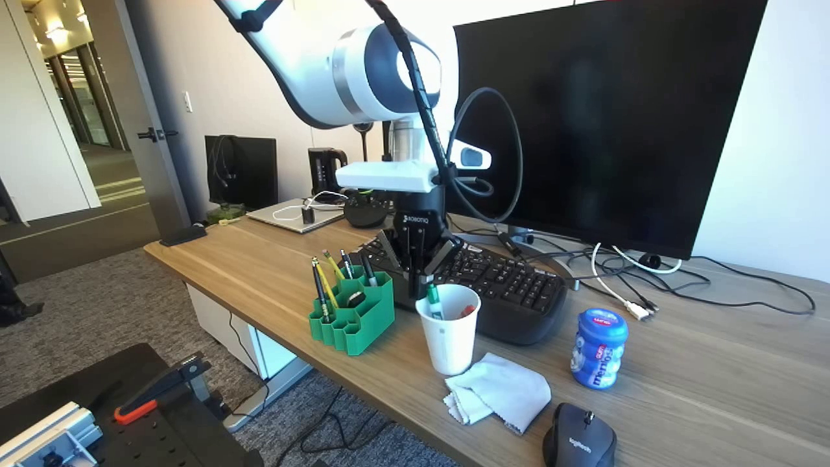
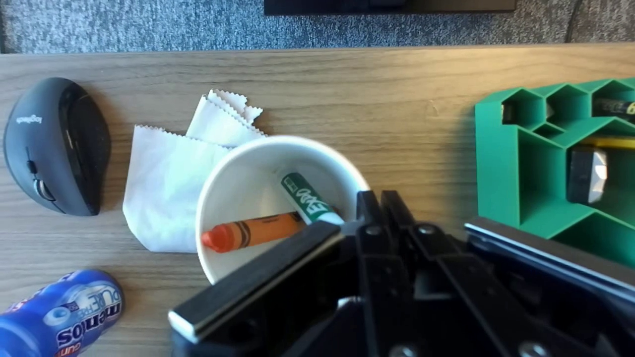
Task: Move the black marker into the cup
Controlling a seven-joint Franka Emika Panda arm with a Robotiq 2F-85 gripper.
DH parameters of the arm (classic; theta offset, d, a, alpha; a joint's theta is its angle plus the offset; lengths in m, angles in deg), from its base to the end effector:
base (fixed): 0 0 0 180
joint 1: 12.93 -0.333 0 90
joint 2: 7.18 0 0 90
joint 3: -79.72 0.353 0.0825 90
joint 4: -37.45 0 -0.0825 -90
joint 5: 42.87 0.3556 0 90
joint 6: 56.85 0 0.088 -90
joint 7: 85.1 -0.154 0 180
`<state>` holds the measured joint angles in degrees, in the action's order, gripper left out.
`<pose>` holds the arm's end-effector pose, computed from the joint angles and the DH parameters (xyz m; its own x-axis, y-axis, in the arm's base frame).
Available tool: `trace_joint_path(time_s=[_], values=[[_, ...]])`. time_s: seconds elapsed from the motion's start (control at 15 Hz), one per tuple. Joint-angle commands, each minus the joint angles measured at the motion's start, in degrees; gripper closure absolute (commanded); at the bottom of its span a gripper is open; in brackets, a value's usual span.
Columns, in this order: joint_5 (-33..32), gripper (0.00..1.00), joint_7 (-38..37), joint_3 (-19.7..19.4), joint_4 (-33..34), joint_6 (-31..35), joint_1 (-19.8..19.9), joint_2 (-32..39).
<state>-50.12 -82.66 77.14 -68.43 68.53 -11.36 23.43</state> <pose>0.6104 -0.0523 0.2266 0.9784 0.0461 -0.2016 0.0676 -0.9926 0.1012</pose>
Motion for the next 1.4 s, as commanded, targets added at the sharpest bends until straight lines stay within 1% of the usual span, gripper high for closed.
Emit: trace_joint_path(time_s=[0.0,0.53,0.6,1.33], values=[[1.2,0.6,0.5,0.4,1.4,-2.1,0.6,-0.1],[1.3,0.03,1.0,0.6,1.5,-3.0,0.6,-0.7],[1.4,0.0,1.2,0.8,1.3,-3.1,0.6,-1.0],[4.3,0.0,7.5,4.2,-1.1,-3.7,0.3,-6.0]])
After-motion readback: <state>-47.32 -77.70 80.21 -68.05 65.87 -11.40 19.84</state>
